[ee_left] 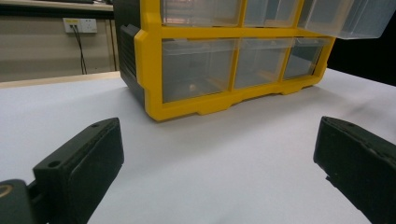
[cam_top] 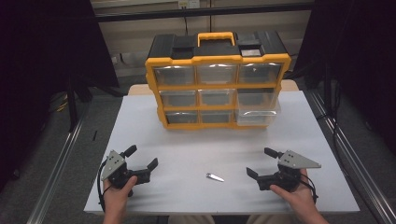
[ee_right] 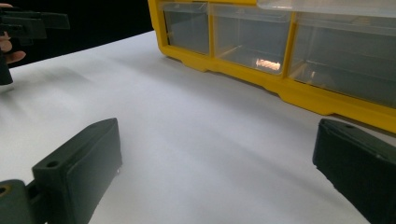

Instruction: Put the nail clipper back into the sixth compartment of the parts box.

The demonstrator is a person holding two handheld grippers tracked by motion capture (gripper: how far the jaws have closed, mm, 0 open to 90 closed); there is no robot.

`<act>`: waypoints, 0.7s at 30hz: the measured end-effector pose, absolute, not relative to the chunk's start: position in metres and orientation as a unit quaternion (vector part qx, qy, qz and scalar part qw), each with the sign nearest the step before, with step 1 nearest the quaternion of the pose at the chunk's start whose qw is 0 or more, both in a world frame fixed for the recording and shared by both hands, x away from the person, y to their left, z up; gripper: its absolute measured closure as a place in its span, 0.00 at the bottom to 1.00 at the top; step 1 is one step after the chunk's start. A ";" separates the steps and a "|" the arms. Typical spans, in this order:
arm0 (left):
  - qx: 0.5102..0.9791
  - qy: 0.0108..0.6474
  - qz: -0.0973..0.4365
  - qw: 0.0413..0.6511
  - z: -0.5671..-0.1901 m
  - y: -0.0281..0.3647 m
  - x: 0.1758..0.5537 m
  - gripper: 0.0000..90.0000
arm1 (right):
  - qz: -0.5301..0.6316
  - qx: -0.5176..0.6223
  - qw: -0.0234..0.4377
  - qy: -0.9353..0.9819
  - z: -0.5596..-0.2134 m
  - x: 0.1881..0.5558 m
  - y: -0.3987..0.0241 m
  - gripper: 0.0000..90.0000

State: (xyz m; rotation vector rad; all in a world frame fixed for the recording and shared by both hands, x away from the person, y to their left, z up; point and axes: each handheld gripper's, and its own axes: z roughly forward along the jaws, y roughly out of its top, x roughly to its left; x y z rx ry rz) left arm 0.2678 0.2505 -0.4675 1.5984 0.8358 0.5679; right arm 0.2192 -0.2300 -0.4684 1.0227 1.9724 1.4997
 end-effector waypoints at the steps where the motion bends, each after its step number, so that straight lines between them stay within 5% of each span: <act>1: 0.687 0.357 0.244 0.584 -0.467 0.251 0.268 0.02 | 0.545 0.370 0.226 0.718 -0.468 0.220 -0.228 0.01; 21: 0.689 0.357 0.241 0.583 -0.468 0.250 0.269 0.02 | 0.530 0.353 0.178 0.751 -0.467 0.232 -0.191 0.02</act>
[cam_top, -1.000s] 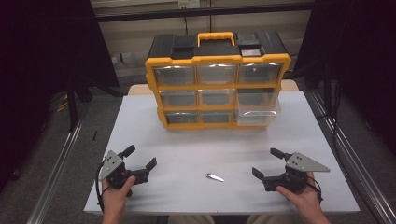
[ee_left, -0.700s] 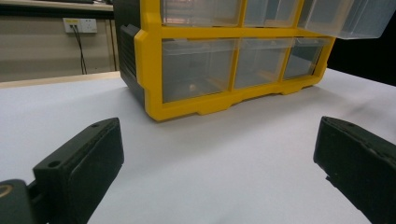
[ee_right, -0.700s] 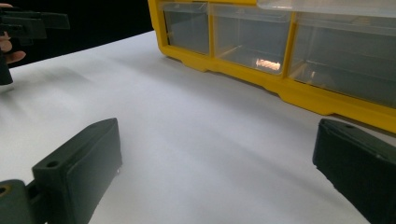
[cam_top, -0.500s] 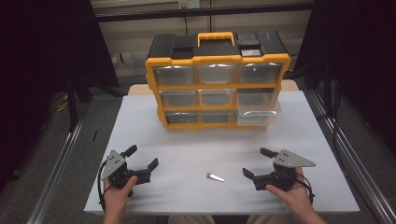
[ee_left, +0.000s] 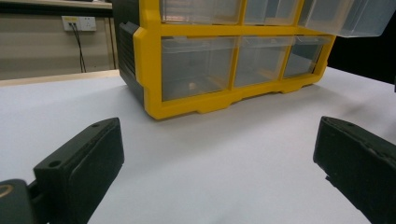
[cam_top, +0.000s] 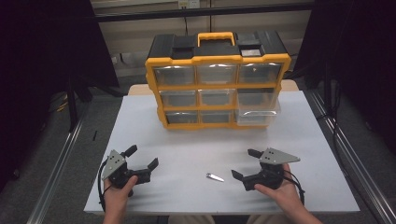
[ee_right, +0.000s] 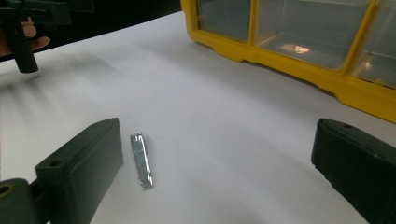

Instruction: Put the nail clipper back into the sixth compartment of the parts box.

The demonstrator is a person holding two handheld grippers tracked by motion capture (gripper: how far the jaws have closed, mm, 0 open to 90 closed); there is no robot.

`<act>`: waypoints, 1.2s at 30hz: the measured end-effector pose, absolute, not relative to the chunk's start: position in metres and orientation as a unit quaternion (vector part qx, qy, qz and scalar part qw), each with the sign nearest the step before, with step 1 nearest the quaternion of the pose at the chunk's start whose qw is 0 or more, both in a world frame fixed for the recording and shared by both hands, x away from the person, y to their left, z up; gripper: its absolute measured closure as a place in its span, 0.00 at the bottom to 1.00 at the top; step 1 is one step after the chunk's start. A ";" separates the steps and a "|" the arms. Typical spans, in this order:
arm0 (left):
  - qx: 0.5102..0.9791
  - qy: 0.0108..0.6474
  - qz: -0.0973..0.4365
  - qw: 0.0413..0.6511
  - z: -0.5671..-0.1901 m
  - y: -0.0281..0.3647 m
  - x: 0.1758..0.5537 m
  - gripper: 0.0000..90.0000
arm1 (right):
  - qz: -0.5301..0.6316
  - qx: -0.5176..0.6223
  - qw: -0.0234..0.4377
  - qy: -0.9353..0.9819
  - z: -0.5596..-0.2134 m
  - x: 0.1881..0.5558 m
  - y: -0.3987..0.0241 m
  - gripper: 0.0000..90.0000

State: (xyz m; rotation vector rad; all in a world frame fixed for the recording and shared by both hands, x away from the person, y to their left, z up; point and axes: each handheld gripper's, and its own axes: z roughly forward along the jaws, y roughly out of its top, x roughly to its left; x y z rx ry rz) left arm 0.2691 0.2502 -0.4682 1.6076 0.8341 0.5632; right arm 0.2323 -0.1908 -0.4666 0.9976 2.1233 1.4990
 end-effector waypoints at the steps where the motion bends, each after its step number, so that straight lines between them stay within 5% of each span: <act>1: 0.689 0.358 0.241 0.583 -0.468 0.250 0.269 0.02 | 0.529 0.353 0.175 0.752 -0.467 0.233 -0.189 0.02; 28: 0.688 0.360 0.239 0.583 -0.469 0.250 0.269 0.02 | 0.484 0.326 0.112 0.804 -0.463 0.250 -0.143 0.05; 36: 0.688 0.361 0.239 0.583 -0.468 0.250 0.269 0.02 | 0.474 0.321 0.099 0.814 -0.466 0.253 -0.138 0.16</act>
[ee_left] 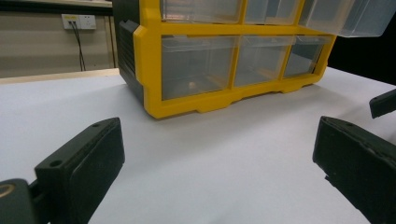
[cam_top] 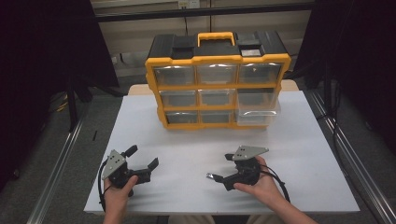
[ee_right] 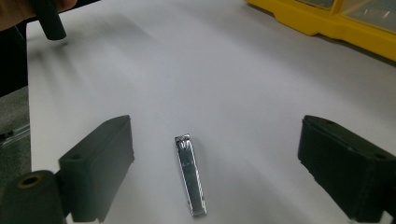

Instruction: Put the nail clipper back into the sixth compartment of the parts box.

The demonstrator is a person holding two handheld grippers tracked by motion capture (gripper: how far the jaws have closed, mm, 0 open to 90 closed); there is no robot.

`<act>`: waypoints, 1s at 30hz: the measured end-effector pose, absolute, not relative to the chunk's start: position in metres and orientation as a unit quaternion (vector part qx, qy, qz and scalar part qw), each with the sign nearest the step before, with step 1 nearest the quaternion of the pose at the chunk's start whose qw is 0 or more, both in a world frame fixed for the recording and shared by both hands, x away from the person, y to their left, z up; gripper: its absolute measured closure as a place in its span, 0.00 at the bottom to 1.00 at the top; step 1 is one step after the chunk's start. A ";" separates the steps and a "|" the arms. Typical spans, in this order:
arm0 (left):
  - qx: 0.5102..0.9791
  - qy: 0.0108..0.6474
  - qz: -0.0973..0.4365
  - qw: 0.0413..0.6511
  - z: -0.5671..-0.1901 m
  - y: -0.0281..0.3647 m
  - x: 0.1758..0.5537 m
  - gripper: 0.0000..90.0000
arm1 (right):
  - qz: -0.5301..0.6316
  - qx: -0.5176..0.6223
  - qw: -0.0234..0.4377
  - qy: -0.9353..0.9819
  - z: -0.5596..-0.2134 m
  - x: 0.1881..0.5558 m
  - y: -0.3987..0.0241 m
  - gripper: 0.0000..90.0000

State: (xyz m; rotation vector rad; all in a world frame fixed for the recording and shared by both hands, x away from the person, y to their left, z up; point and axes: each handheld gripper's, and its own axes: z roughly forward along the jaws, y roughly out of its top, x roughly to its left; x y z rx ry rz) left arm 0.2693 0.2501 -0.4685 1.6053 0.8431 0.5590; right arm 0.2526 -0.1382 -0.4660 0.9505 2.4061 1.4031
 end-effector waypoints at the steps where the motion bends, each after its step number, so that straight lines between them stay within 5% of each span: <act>1: 0.687 0.362 0.239 0.583 -0.468 0.250 0.269 0.02 | 0.476 0.321 0.096 0.813 -0.466 0.253 -0.138 0.19; 30: 0.688 0.362 0.239 0.581 -0.469 0.249 0.270 0.02 | 0.416 0.291 0.043 0.861 -0.474 0.261 -0.119 0.81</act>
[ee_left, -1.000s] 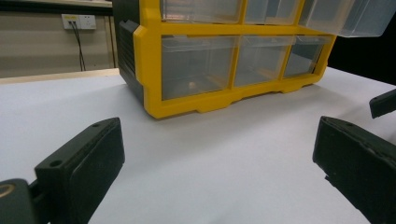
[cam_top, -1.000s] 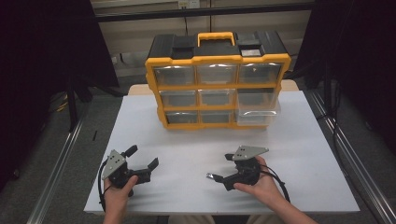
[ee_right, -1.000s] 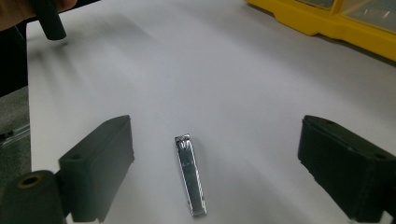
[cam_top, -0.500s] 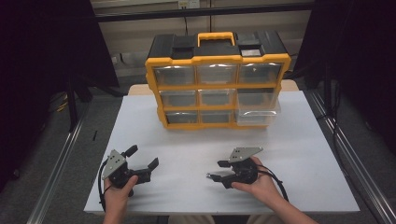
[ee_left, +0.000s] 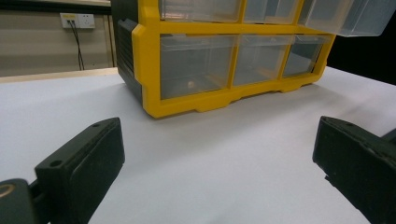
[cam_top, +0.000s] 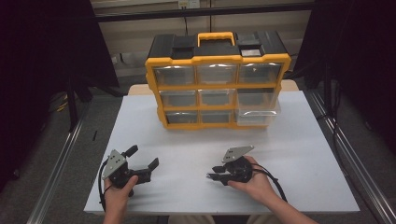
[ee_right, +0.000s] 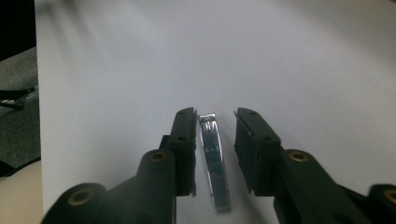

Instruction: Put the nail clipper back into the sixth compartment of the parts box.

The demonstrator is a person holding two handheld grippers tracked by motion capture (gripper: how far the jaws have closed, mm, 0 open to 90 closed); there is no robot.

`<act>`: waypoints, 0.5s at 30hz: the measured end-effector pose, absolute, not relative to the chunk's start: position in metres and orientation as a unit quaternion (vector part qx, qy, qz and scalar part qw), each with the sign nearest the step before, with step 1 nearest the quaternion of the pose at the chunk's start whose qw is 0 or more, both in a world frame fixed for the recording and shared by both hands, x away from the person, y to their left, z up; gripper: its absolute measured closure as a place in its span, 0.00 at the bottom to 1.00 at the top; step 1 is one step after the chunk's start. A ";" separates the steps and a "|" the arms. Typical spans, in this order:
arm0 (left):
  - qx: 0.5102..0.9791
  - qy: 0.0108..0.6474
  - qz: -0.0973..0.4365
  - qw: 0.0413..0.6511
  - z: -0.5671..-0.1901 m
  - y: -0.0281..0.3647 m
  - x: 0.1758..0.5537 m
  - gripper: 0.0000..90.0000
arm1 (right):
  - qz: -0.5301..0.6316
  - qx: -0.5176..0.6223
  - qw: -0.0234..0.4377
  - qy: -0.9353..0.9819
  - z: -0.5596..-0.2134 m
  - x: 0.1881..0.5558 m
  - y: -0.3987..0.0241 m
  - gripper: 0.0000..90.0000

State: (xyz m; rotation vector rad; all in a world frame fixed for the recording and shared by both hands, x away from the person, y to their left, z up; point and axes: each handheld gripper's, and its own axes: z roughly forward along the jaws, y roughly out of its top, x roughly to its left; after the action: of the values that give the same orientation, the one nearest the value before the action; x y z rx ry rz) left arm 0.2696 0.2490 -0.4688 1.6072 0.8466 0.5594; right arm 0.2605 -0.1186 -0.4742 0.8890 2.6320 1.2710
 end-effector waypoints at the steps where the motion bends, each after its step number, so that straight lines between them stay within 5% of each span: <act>1: 0.688 0.362 0.239 0.582 -0.469 0.249 0.270 0.02 | 0.413 0.288 0.046 0.863 -0.475 0.261 -0.118 0.82; 15: 0.689 0.360 0.237 0.582 -0.469 0.247 0.270 0.02 | 0.385 0.297 0.048 0.873 -0.480 0.262 -0.111 0.89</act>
State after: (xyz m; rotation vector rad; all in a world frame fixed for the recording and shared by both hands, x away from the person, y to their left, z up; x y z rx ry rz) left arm 0.2697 0.2472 -0.4693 1.6104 0.8417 0.5532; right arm 0.2623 -0.1107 -0.4802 0.9042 2.6601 1.1744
